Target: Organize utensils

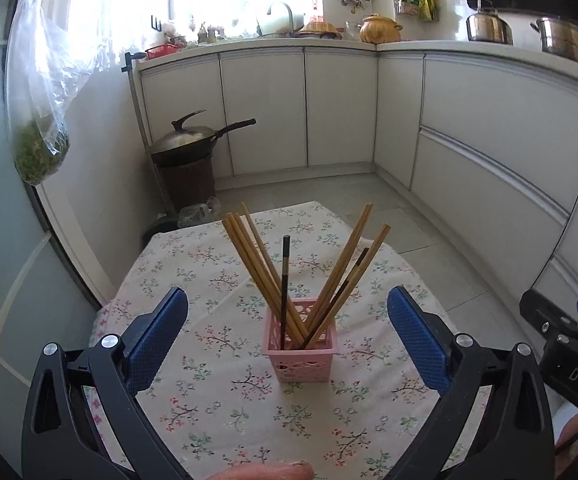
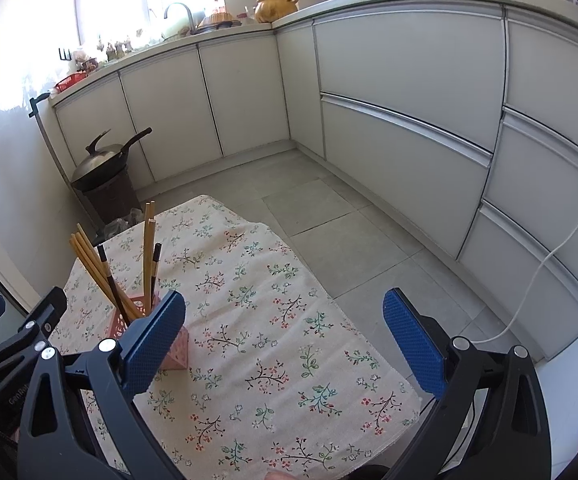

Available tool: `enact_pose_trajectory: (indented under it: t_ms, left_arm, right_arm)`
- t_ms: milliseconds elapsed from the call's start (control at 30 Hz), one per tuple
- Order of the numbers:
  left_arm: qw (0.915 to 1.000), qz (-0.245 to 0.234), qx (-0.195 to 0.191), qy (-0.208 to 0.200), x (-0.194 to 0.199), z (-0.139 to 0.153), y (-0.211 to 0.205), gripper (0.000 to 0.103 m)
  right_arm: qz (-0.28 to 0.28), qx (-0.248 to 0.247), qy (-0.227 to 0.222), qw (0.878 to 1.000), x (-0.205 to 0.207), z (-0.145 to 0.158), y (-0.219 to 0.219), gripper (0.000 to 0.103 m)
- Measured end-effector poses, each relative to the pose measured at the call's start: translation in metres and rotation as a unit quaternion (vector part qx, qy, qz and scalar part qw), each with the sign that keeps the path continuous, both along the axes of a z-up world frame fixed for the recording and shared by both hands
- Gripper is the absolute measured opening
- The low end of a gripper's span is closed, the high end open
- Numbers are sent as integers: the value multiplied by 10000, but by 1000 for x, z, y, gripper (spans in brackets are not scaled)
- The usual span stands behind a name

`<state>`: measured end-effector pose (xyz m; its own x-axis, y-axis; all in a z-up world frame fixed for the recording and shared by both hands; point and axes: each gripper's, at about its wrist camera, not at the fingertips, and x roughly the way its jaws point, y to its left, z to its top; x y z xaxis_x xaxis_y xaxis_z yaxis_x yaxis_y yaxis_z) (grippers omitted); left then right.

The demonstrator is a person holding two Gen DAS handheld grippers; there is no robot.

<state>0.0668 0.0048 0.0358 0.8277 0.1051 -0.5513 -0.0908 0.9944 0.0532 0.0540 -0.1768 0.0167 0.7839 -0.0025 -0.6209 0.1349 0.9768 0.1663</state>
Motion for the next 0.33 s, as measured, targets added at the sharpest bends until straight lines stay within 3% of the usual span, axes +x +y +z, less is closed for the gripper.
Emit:
enact_pose_trajectory:
  t_ms: [133,200,333]
  left_arm:
    - [9981,-528,-254,-181,0,4,-3,96]
    - [9960,-781,-441,44,4,2,-6,96]
    - [9985,-483,-244,-43,2,5,-9,96]
  right_arm:
    - [-22,30,-11,10000,1,1,-2,96]
    - [-10,39,-4,10000,1,1,-1,96]
    - [-37,39,-22,10000,0,1,-2,96]
